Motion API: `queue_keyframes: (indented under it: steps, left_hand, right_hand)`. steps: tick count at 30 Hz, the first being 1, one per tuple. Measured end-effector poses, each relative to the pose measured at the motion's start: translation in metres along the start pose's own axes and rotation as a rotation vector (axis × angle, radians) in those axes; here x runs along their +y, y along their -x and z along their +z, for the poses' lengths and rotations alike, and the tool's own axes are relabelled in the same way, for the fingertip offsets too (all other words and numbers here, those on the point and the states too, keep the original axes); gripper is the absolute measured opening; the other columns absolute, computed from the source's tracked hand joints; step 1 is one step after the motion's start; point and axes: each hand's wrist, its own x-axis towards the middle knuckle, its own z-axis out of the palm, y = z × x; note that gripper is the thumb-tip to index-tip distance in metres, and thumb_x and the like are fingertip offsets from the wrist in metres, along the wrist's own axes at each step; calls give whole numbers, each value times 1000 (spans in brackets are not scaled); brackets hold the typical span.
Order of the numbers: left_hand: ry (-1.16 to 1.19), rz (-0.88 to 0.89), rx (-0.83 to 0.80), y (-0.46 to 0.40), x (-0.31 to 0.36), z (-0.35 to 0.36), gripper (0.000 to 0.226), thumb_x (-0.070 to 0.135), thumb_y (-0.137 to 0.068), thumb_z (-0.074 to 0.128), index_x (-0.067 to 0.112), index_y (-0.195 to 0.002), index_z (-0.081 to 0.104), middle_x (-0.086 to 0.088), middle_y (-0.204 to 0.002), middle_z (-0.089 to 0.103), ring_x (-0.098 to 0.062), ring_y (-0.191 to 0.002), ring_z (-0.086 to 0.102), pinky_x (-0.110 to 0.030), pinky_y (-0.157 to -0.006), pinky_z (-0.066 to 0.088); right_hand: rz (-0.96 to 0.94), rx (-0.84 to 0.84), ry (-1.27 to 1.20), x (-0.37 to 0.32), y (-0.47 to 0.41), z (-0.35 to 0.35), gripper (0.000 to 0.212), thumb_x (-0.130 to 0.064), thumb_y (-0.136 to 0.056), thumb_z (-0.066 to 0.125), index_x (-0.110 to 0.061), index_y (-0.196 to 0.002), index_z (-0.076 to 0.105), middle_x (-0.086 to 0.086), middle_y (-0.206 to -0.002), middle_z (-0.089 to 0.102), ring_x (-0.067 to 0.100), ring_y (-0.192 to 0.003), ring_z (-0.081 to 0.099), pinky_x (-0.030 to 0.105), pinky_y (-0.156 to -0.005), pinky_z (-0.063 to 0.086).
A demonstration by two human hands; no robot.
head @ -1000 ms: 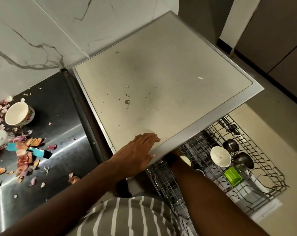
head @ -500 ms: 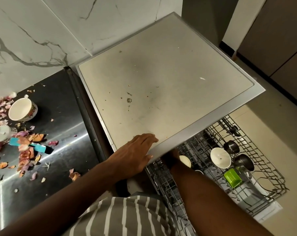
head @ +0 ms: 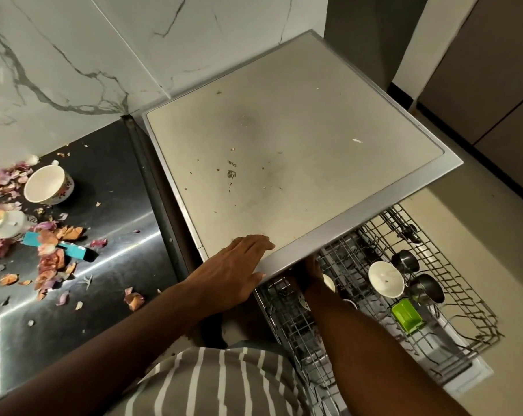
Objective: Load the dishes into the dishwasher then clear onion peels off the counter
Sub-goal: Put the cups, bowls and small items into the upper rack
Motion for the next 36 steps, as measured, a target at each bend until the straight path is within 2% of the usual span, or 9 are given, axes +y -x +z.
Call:
queue_keyframes:
  steps: [4,10,16,22,24,27,31,33,36]
  left_hand:
    - [2,21,-6,0,4,5,60,36,-102,61,24,-154,33,7,-162,31,-13,-147,32,-32,-118,35]
    - [41,61,14,1,4,15,58,31,-101,63,21,-151,37,3,-160,37,-16,-146,36,-34,-118,38]
    - [50,101,44,-2,5,16,60,27,-100,64,15,-153,38,-2,-159,39,-20,-147,36,-42,-119,39]
    - [-20,158,45,-5,-4,11,66,31,-101,63,19,-157,30,0,-162,33,-19,-149,32,-41,-121,35]
    - [-19,162,53,-4,-13,5,67,31,-101,61,18,-158,29,-1,-163,32,-20,-151,30,-43,-122,33]
    - [-7,150,110,6,-36,-6,68,31,-100,62,14,-158,31,-6,-161,35,-25,-150,32,-45,-121,33]
    - [-10,98,216,32,-74,-26,69,34,-101,61,12,-159,30,-8,-162,35,-24,-151,31,-39,-125,26]
    - [29,44,253,47,-93,-36,70,35,-101,60,13,-160,28,-7,-164,32,-23,-152,28,-37,-127,23]
    - [103,-35,334,78,-127,-50,71,31,-97,66,11,-158,34,-10,-161,37,-27,-149,33,-38,-125,27]
  right_hand:
    - [3,91,-56,-2,16,-5,120,-82,-80,53,-20,-166,-2,21,-171,1,41,-158,9,52,-127,23]
    - [-48,243,-76,-5,52,-26,115,-72,-90,57,-9,-165,-3,23,-171,3,40,-157,16,48,-124,31]
    - [-4,338,-48,-4,88,-36,112,-66,-95,55,-6,-164,-9,24,-172,0,38,-159,10,46,-127,25]
    - [90,369,-38,-12,128,-59,97,-52,-94,66,-10,-164,14,19,-172,11,41,-156,21,52,-125,28]
    - [94,317,-3,-23,143,-76,74,-48,-95,68,-15,-155,40,18,-163,36,38,-147,40,51,-119,39]
    - [112,240,122,-41,160,-97,40,-51,-85,68,-28,-117,71,5,-122,73,27,-107,70,45,-93,58]
    - [88,130,297,-95,190,-128,38,-55,-78,70,-28,-104,78,-2,-103,77,21,-91,71,28,-77,51]
    - [15,164,377,-134,208,-143,36,-55,-84,72,-28,-107,78,-4,-107,76,18,-96,71,27,-74,47]
    - [-152,201,428,-205,222,-144,41,-64,-89,68,-35,-118,72,-8,-119,71,16,-108,66,30,-82,47]
